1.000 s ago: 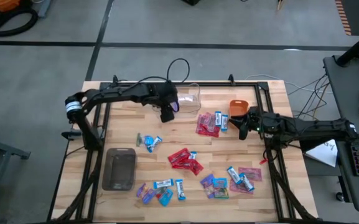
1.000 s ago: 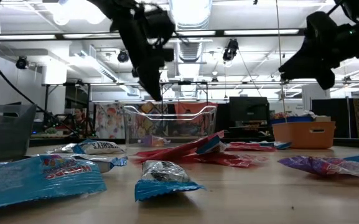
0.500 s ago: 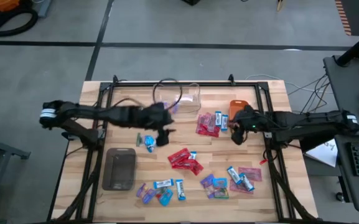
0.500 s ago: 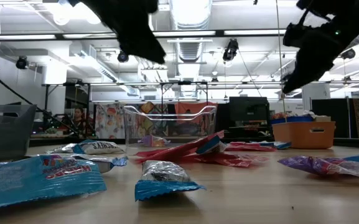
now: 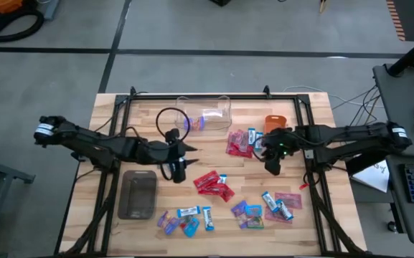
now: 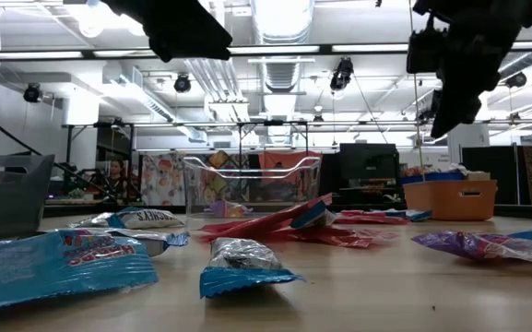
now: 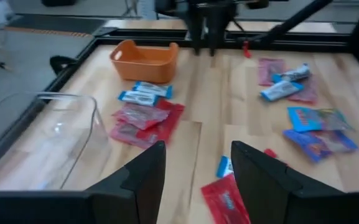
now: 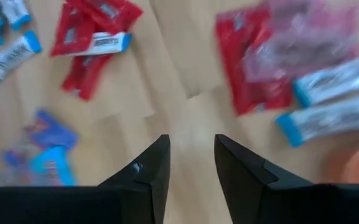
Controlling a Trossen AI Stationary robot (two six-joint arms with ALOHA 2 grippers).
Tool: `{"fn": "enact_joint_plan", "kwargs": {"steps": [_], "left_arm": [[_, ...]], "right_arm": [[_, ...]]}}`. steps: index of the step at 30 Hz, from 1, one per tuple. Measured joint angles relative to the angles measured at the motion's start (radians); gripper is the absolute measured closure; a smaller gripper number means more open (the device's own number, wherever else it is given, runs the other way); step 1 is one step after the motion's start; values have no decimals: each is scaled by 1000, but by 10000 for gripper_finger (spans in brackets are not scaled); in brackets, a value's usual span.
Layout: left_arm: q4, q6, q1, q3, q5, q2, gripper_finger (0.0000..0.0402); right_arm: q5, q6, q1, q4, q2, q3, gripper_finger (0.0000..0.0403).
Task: Sort candy
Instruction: Put the white chocolate into the orange bin
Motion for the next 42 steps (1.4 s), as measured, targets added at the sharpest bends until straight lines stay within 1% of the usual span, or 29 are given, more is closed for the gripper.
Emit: {"fn": "enact_joint_plan", "kwargs": {"steps": [2,4,7,9,12,15,18,24,28,31,37,42], "left_arm": [[-1,12,3,-1,-34,3,236],[-1,30,3,-1,-76,6,236],[-2,47,4,-1,-116,6,236],[-2,52,9,0,-118,6,236],[-1,52,12,6,-119,5,235],[-1,58,15,6,-119,6,235],[0,64,17,6,-119,7,235],[-1,73,17,6,-119,8,235],[-1,82,19,6,-119,8,235],[-1,82,20,6,-119,8,235],[-1,86,20,6,-119,8,235],[0,88,20,6,-119,8,235]], "right_arm": [[-42,69,0,-12,23,8,274],[-104,98,7,-39,48,11,273],[-190,145,35,-85,84,24,288],[-217,241,51,-142,108,33,304],[-224,363,77,-213,142,52,316],[-229,432,124,-263,158,66,308],[-229,516,165,-265,166,68,285],[-224,659,231,-268,178,69,220],[-222,742,283,-251,206,69,194],[-206,784,321,-212,246,69,188],[-197,839,374,-78,343,69,188],[-197,857,402,-27,449,69,188]]}}
